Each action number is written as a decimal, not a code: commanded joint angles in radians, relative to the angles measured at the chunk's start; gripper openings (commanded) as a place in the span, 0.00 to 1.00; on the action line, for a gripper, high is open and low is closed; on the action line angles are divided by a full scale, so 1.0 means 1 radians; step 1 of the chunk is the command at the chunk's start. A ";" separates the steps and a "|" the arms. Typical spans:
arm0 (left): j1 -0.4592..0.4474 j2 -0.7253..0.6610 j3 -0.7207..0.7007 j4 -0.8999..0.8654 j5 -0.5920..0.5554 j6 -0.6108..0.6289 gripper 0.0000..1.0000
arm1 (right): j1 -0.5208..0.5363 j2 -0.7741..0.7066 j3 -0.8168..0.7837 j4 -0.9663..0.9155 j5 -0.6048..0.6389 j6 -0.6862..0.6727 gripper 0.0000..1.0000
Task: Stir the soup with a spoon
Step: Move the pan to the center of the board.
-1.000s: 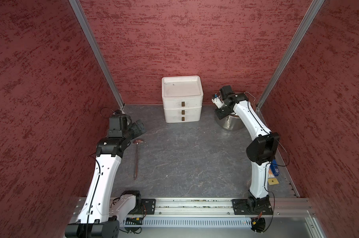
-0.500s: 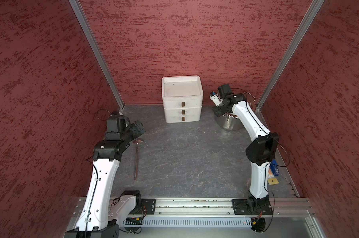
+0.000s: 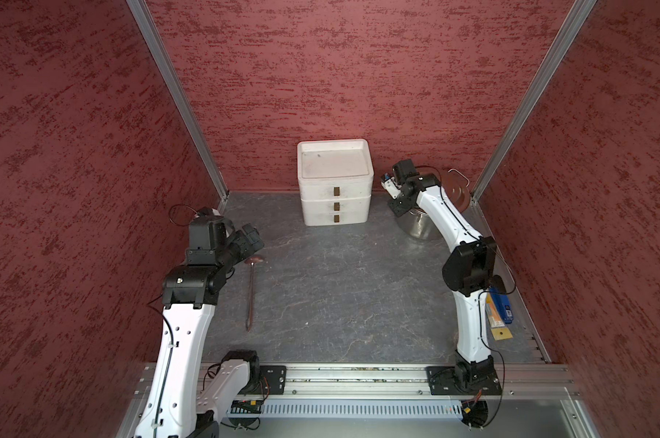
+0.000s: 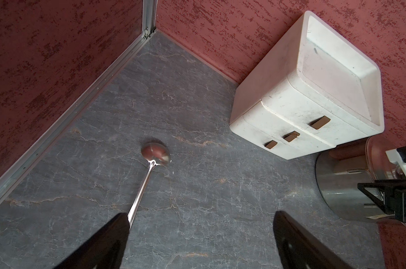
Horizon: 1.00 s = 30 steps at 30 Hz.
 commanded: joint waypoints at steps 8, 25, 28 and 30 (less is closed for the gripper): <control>-0.005 0.017 0.023 0.000 -0.029 0.002 1.00 | -0.023 0.011 0.013 0.040 0.029 -0.016 0.28; -0.004 0.010 0.083 -0.049 -0.059 0.027 1.00 | -0.031 -0.076 -0.065 0.109 -0.012 -0.024 0.00; -0.005 0.008 0.100 -0.066 -0.057 0.031 1.00 | -0.014 -0.131 -0.115 0.096 -0.039 -0.001 0.00; -0.004 0.009 0.111 -0.074 -0.047 0.039 1.00 | 0.010 -0.179 -0.166 0.088 -0.045 0.004 0.00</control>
